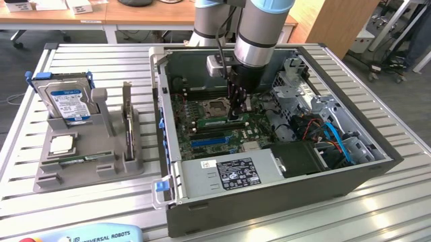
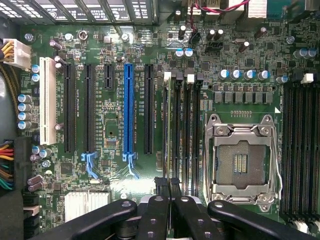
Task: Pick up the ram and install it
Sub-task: 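Insert the ram into the slot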
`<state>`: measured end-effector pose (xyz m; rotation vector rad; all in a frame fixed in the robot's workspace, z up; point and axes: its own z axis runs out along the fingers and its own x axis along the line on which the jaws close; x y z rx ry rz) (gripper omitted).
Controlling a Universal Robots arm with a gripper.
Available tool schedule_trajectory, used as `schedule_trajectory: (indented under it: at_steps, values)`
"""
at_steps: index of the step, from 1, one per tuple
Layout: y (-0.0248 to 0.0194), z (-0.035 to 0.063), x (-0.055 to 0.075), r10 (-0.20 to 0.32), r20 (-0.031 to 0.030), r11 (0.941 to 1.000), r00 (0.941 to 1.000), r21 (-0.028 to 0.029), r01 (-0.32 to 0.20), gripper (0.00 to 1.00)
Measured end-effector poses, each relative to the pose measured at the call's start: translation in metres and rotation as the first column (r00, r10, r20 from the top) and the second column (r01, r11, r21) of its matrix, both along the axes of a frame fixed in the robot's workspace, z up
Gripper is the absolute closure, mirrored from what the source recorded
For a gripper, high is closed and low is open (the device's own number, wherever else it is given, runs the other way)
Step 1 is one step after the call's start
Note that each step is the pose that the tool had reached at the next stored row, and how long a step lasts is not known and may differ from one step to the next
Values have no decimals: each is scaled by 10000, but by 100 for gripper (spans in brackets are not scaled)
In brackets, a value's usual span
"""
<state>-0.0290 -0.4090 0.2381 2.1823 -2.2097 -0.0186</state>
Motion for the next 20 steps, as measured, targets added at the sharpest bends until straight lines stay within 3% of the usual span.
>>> schedule_trajectory:
  at_steps: [12,15,20]
  values:
    - [0,-5,23,-15,-31,10000,10000,-3,15,89]
    - [0,-6,26,-15,-36,10000,10000,-36,15,89]
    - [1,-15,28,-15,-36,10000,10000,-36,15,89]
